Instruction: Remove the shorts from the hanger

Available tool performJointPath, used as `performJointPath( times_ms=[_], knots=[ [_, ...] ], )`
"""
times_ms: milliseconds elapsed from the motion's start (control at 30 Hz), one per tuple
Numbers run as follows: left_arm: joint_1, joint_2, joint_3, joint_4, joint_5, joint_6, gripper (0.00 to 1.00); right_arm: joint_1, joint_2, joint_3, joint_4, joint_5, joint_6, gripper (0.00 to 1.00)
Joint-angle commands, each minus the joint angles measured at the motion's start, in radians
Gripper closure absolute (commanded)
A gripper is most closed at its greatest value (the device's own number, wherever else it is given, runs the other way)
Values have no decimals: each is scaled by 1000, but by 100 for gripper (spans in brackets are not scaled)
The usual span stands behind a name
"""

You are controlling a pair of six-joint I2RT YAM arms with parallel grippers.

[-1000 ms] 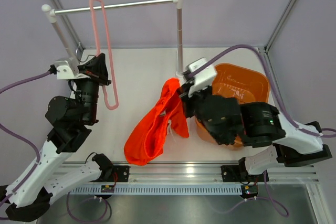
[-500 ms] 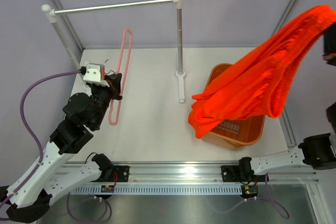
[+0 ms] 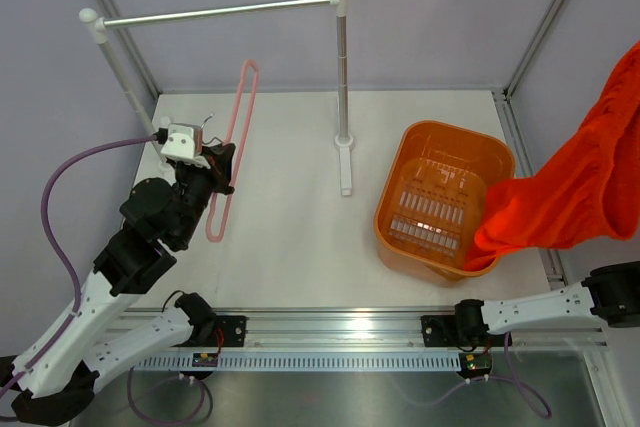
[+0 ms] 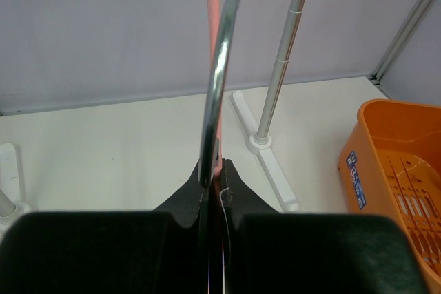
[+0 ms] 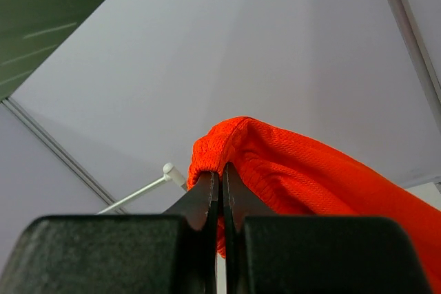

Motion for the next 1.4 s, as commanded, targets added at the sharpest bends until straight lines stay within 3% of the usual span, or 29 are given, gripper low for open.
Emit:
performJointPath(
  times_ms=[0,100,267,433,567,700,900,967,1167,1367],
  knots=[
    [3,-14,-2,45,26,-16,100,0,89,-35,-99,-40,49,100],
    [3,-17,-5,48,26,-16,100,-1,125,-27,-202,-39,135,100],
    [3,-17,-11,48,26,-16,100,0,233,-12,-223,-26,134,100],
    [3,-29,-22,47,24,-15,100,-14,259,-50,-83,23,12,100],
    [3,-36,-23,47,27,-13,100,-56,187,-142,-77,38,75,100],
    [3,-28,-20,50,40,-15,100,-150,115,-182,-398,35,324,100],
    [3,-17,-13,47,50,-19,100,-305,84,-270,-580,46,493,100],
    [3,-19,-14,47,52,-19,100,-379,70,-288,-722,24,604,100],
    [3,-13,-10,42,53,-15,100,-544,139,-290,-1056,-133,904,100],
    [3,-17,-4,19,52,-10,100,-742,204,-357,-1207,-334,1166,100]
  ],
)
